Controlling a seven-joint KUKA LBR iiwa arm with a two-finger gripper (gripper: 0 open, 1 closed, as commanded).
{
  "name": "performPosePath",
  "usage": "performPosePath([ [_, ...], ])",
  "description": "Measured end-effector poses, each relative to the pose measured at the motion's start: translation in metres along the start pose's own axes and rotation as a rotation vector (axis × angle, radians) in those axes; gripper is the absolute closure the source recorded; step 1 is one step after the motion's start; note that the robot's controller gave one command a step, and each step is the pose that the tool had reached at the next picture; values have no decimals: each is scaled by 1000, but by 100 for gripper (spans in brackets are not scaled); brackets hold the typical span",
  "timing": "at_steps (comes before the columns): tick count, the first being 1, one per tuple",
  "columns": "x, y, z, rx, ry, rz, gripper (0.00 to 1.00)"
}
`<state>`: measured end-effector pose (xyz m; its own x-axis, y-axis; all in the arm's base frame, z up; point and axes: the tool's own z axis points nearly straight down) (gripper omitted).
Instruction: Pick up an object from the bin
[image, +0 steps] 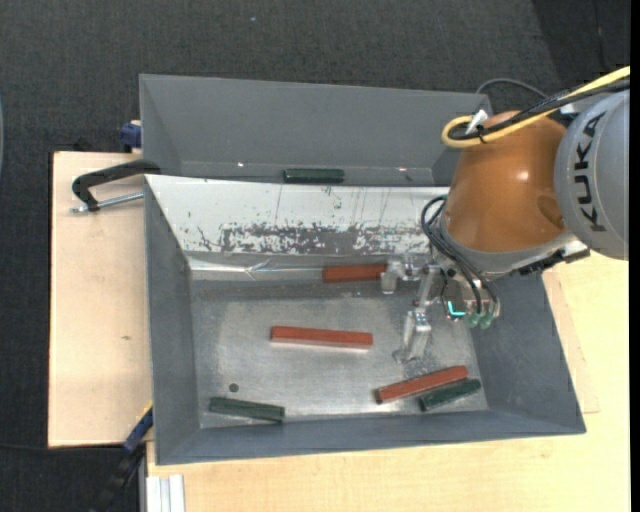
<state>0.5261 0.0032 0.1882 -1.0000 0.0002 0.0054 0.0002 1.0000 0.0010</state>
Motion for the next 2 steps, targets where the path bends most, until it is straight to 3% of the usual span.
performPosePath([
  [1, -2, 0, -4, 0, -8, 0, 0],
  [2, -20, 32, 61, 0, -11, -87, 0],
])
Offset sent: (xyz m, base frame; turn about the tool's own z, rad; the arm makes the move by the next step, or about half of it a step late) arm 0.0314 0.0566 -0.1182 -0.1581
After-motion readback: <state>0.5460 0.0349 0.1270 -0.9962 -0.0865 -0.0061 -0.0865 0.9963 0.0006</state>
